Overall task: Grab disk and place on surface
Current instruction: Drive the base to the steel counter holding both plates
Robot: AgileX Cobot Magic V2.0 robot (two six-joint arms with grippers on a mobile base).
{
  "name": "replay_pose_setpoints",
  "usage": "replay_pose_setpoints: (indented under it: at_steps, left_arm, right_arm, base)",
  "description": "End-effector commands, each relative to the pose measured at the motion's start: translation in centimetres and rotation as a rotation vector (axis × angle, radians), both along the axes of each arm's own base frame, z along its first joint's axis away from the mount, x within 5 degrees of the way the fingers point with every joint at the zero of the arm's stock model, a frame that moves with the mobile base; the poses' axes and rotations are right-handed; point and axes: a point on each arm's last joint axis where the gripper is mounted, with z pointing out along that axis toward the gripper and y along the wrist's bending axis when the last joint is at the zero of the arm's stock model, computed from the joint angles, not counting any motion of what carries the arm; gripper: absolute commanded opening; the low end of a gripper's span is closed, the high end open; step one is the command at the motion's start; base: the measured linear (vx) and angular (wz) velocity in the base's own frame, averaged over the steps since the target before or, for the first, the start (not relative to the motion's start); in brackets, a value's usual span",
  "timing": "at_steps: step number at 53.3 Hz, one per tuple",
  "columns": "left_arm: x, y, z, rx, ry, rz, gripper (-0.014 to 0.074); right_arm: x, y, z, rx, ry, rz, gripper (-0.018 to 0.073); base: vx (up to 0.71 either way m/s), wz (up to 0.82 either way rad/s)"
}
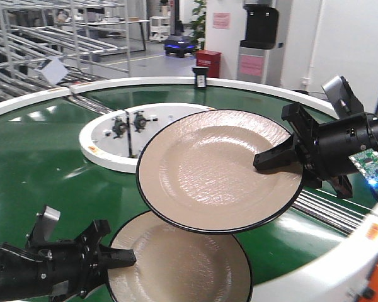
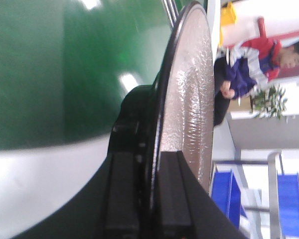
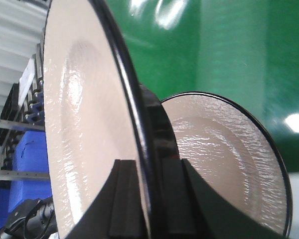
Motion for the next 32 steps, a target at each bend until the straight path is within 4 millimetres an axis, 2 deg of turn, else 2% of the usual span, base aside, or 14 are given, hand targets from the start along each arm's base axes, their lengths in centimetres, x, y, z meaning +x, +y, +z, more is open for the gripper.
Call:
replay_pose_setpoints:
  at_steps: [1, 16, 32]
  left_arm:
    - [-0.3, -0.49, 3.43, -0.175, -0.053, 0.012, 0.0001]
    - [-0.3, -0.49, 3.43, -0.175, -0.053, 0.012, 0.0001]
    - [-0.3, -0.49, 3.43, -0.175, -0.053, 0.011, 0.0001]
  right_arm:
    - [-1.09, 0.15, 3.69, 0.12, -0.111, -0.036, -0.0008]
    - [-1.09, 0.15, 3.69, 0.12, -0.111, -0.036, -0.0008]
    - [-1.09, 0.15, 3.69, 0.12, -0.111, -0.036, -0.0008]
  base:
    - [-0.29, -0.32]
    - [-0.26, -0.43]
    - [-0.19, -0.6]
